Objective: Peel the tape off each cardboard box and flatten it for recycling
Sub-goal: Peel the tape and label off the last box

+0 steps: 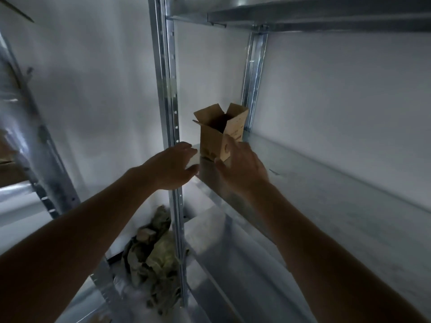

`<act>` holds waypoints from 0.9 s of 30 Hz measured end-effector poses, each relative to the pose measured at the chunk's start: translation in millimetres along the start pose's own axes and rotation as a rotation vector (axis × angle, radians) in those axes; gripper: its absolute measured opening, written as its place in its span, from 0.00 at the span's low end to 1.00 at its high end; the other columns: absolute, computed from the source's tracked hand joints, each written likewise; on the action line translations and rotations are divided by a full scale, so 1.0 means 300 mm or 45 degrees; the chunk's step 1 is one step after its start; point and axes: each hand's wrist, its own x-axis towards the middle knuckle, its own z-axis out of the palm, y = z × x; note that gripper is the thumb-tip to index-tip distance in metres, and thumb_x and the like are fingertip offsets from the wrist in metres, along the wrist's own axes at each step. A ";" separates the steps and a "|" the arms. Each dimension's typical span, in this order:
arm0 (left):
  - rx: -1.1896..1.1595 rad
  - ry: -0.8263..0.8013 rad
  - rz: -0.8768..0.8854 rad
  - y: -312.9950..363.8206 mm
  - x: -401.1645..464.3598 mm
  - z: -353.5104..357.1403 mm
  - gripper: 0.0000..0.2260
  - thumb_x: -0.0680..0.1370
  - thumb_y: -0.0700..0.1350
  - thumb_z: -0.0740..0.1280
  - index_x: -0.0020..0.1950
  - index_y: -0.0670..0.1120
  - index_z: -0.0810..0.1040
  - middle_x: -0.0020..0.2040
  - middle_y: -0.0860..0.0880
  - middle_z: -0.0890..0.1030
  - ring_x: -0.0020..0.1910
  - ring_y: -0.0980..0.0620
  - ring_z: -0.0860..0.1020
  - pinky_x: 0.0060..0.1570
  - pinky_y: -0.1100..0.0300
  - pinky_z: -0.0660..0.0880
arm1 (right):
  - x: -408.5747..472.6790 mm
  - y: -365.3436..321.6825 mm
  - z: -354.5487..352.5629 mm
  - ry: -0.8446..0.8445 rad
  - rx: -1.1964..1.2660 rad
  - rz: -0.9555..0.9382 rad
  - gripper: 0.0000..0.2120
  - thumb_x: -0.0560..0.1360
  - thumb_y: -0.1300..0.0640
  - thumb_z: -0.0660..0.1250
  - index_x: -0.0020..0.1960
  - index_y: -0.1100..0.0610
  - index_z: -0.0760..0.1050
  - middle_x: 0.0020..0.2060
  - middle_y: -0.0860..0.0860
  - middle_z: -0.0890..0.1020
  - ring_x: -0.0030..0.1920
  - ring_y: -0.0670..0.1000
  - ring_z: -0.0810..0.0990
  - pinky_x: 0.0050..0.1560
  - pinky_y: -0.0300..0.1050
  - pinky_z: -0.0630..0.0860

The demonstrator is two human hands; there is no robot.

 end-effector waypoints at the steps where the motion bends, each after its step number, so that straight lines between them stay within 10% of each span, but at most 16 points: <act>1: -0.002 -0.019 0.003 -0.030 0.043 0.007 0.26 0.85 0.55 0.63 0.80 0.44 0.66 0.80 0.45 0.68 0.76 0.43 0.70 0.72 0.51 0.70 | 0.041 0.005 0.017 0.005 0.001 0.016 0.31 0.82 0.41 0.63 0.80 0.42 0.52 0.75 0.54 0.70 0.70 0.61 0.75 0.64 0.61 0.79; 11: -0.105 -0.142 0.193 -0.229 0.342 0.096 0.31 0.84 0.55 0.64 0.82 0.44 0.59 0.80 0.45 0.66 0.75 0.40 0.71 0.68 0.48 0.75 | 0.288 0.009 0.160 0.257 -0.066 0.262 0.21 0.81 0.43 0.67 0.70 0.46 0.66 0.67 0.51 0.73 0.62 0.58 0.79 0.59 0.56 0.81; 16: -0.196 -0.173 0.431 -0.258 0.435 0.125 0.30 0.82 0.48 0.69 0.81 0.48 0.60 0.75 0.44 0.71 0.62 0.44 0.79 0.48 0.69 0.74 | 0.332 -0.002 0.211 0.464 0.223 0.433 0.42 0.71 0.36 0.76 0.77 0.45 0.59 0.67 0.48 0.74 0.62 0.52 0.77 0.59 0.52 0.80; 19: -0.248 -0.178 0.533 -0.258 0.467 0.133 0.27 0.81 0.46 0.70 0.78 0.49 0.65 0.73 0.44 0.71 0.60 0.45 0.79 0.50 0.64 0.78 | 0.351 -0.012 0.251 0.652 0.347 0.571 0.52 0.61 0.32 0.82 0.75 0.47 0.59 0.66 0.47 0.75 0.63 0.51 0.77 0.59 0.48 0.80; 27: -0.142 -0.183 0.716 -0.211 0.523 0.159 0.36 0.80 0.49 0.70 0.84 0.56 0.56 0.76 0.46 0.69 0.58 0.48 0.78 0.46 0.62 0.77 | 0.318 0.008 0.256 1.043 0.339 0.794 0.46 0.64 0.41 0.83 0.68 0.45 0.55 0.62 0.47 0.74 0.57 0.48 0.76 0.46 0.39 0.74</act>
